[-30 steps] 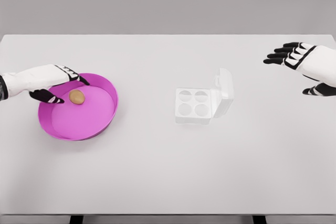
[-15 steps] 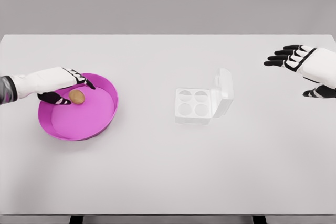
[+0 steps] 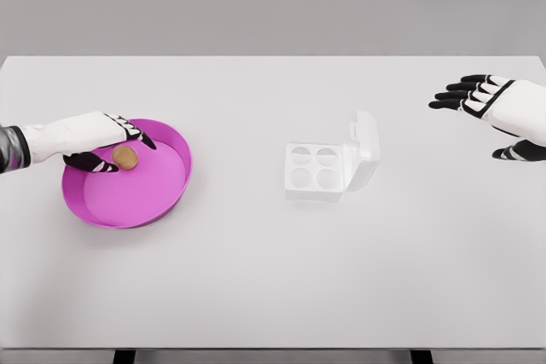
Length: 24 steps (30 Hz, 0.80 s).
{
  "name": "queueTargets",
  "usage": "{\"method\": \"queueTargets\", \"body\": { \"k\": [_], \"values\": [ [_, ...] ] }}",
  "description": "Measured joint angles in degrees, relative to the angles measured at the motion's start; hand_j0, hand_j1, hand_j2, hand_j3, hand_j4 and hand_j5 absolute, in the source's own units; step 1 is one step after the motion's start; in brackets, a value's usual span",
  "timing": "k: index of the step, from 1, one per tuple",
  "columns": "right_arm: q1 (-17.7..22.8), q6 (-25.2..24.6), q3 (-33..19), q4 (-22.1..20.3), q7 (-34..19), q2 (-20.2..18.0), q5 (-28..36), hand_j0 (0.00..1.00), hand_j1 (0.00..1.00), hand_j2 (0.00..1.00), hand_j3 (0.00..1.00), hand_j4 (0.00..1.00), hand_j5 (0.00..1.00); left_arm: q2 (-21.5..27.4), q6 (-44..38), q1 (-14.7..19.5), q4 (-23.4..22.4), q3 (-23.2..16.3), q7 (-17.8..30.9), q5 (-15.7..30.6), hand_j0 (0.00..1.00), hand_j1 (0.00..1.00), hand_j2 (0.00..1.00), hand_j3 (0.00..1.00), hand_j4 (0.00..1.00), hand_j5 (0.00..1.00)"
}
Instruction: Pack egg into the box and close the box lid
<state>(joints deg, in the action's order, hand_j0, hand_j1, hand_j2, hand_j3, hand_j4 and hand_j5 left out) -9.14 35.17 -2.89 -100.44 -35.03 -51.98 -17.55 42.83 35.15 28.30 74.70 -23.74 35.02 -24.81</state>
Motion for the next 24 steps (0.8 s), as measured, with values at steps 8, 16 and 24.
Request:
{"method": "queueTargets", "body": {
  "k": [8, 16, 24],
  "values": [
    [0.2, 0.0, -0.8, 0.0, 0.0, -0.3, 0.0, 1.0, 1.0, 1.0, 1.0, 1.0, 1.0, 0.2, 0.0, -0.1, 0.5, -0.2, 0.0, 0.3, 0.77, 0.77, 0.77, 0.77, 0.77, 0.77],
    [0.7, 0.0, -0.9, 0.1, 0.0, -0.1, 0.0, 1.0, 1.0, 1.0, 1.0, 1.0, 1.0, 0.4, 0.0, -0.2, 0.6, -0.4, 0.0, 0.3, 0.77, 0.77, 0.77, 0.77, 0.77, 0.77],
    [0.9, 0.0, -1.1, 0.0, 0.0, -0.1, 0.0, 1.0, 1.0, 1.0, 1.0, 1.0, 1.0, 0.5, 0.0, -1.4, 0.5, -0.3, 0.0, 0.1, 0.77, 0.77, 0.77, 0.77, 0.77, 0.77]
  ]
}}
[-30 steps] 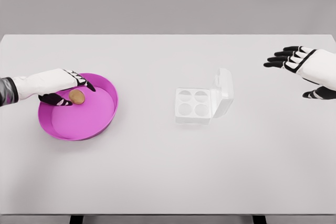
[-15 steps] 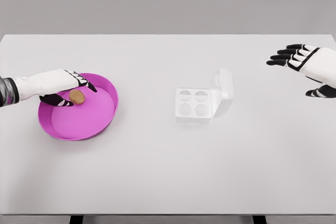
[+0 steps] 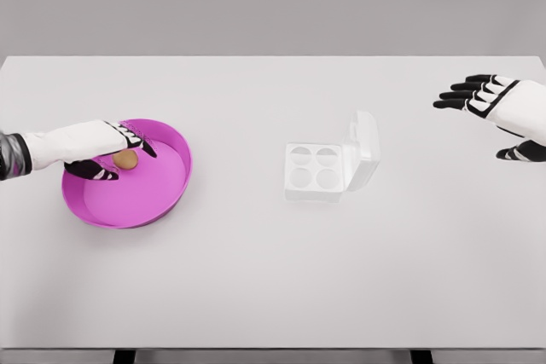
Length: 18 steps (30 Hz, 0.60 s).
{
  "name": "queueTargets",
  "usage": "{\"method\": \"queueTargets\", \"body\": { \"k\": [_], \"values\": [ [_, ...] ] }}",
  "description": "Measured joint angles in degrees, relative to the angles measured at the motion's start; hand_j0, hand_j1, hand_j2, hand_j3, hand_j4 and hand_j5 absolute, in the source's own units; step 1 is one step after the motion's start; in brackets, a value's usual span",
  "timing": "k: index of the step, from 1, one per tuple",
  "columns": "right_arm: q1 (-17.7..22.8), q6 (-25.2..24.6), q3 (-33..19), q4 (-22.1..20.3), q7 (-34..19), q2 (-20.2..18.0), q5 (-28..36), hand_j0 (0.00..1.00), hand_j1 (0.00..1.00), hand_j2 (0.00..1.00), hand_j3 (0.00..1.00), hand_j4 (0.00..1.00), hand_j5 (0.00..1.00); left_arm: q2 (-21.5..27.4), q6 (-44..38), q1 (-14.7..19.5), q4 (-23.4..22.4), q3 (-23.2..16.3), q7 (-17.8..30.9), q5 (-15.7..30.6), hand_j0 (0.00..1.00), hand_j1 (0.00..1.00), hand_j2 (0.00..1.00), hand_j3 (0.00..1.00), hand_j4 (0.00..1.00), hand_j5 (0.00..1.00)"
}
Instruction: Pack egg into the box and close the box lid
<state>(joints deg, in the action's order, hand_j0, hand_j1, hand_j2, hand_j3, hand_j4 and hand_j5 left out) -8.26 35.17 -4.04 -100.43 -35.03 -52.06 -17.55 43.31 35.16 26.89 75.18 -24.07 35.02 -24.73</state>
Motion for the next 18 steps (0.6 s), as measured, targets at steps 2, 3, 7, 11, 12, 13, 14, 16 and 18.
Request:
{"method": "queueTargets", "body": {
  "k": [2, 3, 7, 11, 12, 13, 14, 16, 18],
  "values": [
    [0.0, 0.0, 0.0, 0.0, 0.0, 0.0, 0.0, 1.0, 1.0, 1.0, 1.0, 1.0, 1.0, 0.0, 0.0, 0.0, -0.1, 0.0, 0.0, -0.1, 0.77, 0.77, 0.77, 0.77, 0.77, 0.77],
    [0.0, 0.0, 0.0, 0.0, 0.0, -0.1, 0.0, 1.0, 1.0, 1.0, 1.0, 1.0, 1.0, 0.0, 0.0, 0.0, -0.1, 0.0, 0.0, -0.1, 0.77, 0.77, 0.77, 0.77, 0.77, 0.77],
    [0.0, 0.0, -0.1, 0.1, 0.0, -0.4, 0.0, 1.0, 1.0, 1.0, 1.0, 1.0, 1.0, 0.1, 0.0, 0.0, -0.2, 0.1, 0.0, -0.2, 0.77, 0.77, 0.77, 0.77, 0.77, 0.77],
    [0.5, 0.0, -0.4, 0.0, 0.0, -0.7, 0.0, 1.0, 1.0, 1.0, 1.0, 1.0, 1.0, 0.2, 0.0, 0.1, -0.4, 0.1, 0.0, -0.3, 0.76, 0.76, 0.76, 0.76, 0.76, 0.76],
    [0.6, 0.0, -0.4, 0.0, 0.0, -0.7, 0.0, 1.0, 1.0, 1.0, 1.0, 1.0, 1.0, 0.2, 0.0, 0.1, -0.5, 0.1, 0.0, -0.3, 0.76, 0.76, 0.76, 0.76, 0.76, 0.76],
    [0.8, 0.0, -0.4, 0.0, 0.0, -0.7, 0.0, 1.0, 1.0, 1.0, 1.0, 1.0, 1.0, 0.2, 0.0, 0.1, -0.6, 0.2, 0.0, -0.4, 0.76, 0.76, 0.76, 0.76, 0.76, 0.76],
    [0.8, 0.0, -0.5, 0.1, 0.0, -0.7, 0.0, 1.0, 1.0, 1.0, 1.0, 1.0, 1.0, 0.3, 0.0, 0.2, -0.7, 0.2, 0.0, -0.4, 0.76, 0.76, 0.76, 0.76, 0.76, 0.76],
    [0.8, 0.0, -0.6, 0.0, 0.0, -0.7, 0.0, 1.0, 1.0, 1.0, 1.0, 1.0, 1.0, 0.3, 0.0, 0.2, -0.7, 0.2, 0.0, -0.4, 0.74, 0.74, 0.74, 0.74, 0.74, 0.74],
    [0.8, 0.0, -0.6, 0.0, 0.0, -0.7, 0.0, 1.0, 1.0, 1.0, 1.0, 1.0, 1.0, 0.3, 0.0, 0.2, -0.8, 0.2, 0.0, -0.5, 0.73, 0.73, 0.73, 0.73, 0.73, 0.73]
  ]
}}
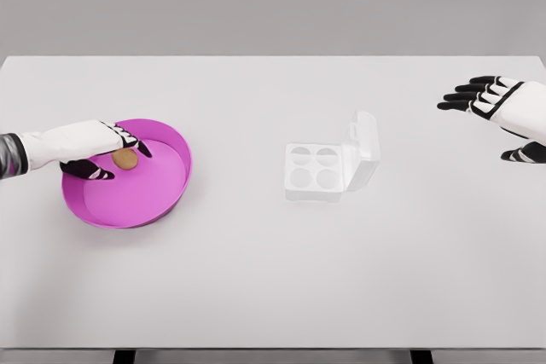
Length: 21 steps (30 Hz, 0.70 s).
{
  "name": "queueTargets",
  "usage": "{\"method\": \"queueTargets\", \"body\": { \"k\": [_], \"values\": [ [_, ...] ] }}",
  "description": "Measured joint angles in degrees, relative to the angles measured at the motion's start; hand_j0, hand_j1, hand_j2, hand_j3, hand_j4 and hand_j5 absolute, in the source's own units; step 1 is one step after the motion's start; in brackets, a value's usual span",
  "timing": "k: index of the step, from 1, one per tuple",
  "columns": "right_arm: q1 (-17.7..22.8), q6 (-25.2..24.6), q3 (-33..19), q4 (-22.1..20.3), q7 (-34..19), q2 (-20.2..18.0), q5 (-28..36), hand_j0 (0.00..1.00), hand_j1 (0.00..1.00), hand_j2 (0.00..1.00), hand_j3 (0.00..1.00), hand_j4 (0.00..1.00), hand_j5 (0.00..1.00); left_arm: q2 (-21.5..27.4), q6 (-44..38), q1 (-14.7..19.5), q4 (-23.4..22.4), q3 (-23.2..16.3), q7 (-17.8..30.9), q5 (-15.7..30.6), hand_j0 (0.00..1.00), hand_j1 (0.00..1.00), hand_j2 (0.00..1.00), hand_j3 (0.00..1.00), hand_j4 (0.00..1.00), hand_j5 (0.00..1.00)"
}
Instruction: Pack egg into the box and close the box lid
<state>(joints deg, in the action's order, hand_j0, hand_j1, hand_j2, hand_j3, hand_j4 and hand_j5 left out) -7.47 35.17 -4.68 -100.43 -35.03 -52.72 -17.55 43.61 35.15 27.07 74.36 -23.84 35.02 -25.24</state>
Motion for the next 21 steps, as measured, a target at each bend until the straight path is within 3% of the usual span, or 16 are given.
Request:
{"method": "queueTargets", "body": {
  "k": [21],
  "values": [
    [1.0, 0.0, -0.1, 0.0, 0.0, -0.3, -0.1, 1.0, 1.0, 1.0, 1.0, 1.0, 1.0, -0.5, 0.0, 0.4, -1.0, 0.2, 0.0, -0.9, 0.72, 0.72, 0.72, 0.72, 0.72, 0.72]
  ]
}}
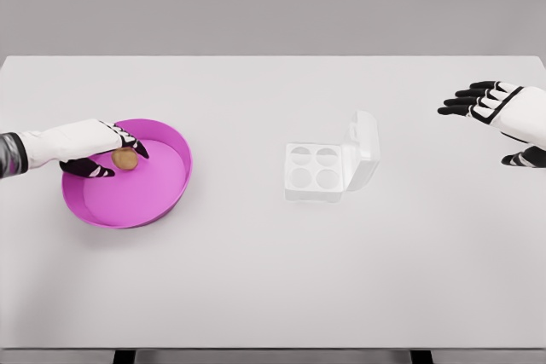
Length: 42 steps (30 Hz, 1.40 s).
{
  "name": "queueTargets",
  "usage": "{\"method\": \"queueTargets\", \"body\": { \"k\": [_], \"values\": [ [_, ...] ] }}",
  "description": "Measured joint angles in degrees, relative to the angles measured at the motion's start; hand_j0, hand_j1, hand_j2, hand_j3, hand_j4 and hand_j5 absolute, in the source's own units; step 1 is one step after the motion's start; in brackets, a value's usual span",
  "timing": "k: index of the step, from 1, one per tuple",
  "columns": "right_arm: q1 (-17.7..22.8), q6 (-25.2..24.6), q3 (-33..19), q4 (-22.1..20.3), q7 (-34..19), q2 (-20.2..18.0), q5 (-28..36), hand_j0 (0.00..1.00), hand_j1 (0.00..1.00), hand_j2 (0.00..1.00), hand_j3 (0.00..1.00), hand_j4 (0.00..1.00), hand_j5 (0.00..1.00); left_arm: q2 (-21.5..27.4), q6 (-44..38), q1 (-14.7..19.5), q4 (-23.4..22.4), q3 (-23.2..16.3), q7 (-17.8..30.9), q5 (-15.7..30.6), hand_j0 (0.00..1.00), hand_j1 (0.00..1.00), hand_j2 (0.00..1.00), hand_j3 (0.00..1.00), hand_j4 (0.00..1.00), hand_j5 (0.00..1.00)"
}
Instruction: Pack egg into the box and close the box lid
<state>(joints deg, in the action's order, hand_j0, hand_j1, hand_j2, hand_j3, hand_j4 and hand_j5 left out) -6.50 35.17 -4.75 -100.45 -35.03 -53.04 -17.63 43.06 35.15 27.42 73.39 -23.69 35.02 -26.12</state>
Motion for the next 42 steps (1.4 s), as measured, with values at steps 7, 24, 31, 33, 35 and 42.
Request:
{"method": "queueTargets", "body": {
  "k": [7, 24, 31, 33, 35, 42],
  "values": [
    [0.3, 0.0, -0.4, 0.0, 0.0, -0.1, 0.0, 1.0, 1.0, 1.0, 1.0, 1.0, 1.0, -0.2, 0.0, 0.0, -0.4, 0.0, 0.0, -0.2, 0.7, 0.7, 0.7, 0.7, 0.7, 0.7],
    [1.1, 0.0, -0.6, 0.0, 0.0, 0.2, 0.0, 1.0, 1.0, 1.0, 1.0, 1.0, 1.0, -0.2, 0.0, -0.3, -0.4, 0.0, 0.0, -0.1, 0.54, 0.54, 0.54, 0.54, 0.54, 0.54],
    [1.6, 0.0, -3.4, 0.1, 0.0, 0.6, 0.1, 1.0, 1.0, 1.0, 1.0, 1.0, 1.0, -0.2, 0.0, -0.2, -0.3, 0.1, 0.0, 0.0, 0.49, 0.49, 0.49, 0.49, 0.49, 0.49],
    [3.4, 0.0, -4.0, 0.1, 0.0, 0.8, 0.0, 1.0, 1.0, 1.0, 1.0, 1.0, 1.0, -0.2, 0.0, -0.2, -0.2, 0.2, 0.0, 0.0, 0.47, 0.47, 0.47, 0.47, 0.47, 0.47],
    [3.6, 0.0, -4.4, 0.1, 0.0, 1.1, 0.1, 1.0, 1.0, 1.0, 1.0, 1.0, 1.0, -0.2, 0.0, -0.2, 0.0, 0.3, 0.0, 0.1, 0.46, 0.46, 0.46, 0.46, 0.46, 0.46],
    [3.7, 0.0, -4.8, 0.1, 0.0, 1.2, 0.1, 1.0, 1.0, 1.0, 1.0, 1.0, 1.0, -0.3, 0.0, -0.3, 1.1, 1.2, 0.0, 0.5, 0.43, 0.43, 0.43, 0.43, 0.43, 0.43]
  ]
}}
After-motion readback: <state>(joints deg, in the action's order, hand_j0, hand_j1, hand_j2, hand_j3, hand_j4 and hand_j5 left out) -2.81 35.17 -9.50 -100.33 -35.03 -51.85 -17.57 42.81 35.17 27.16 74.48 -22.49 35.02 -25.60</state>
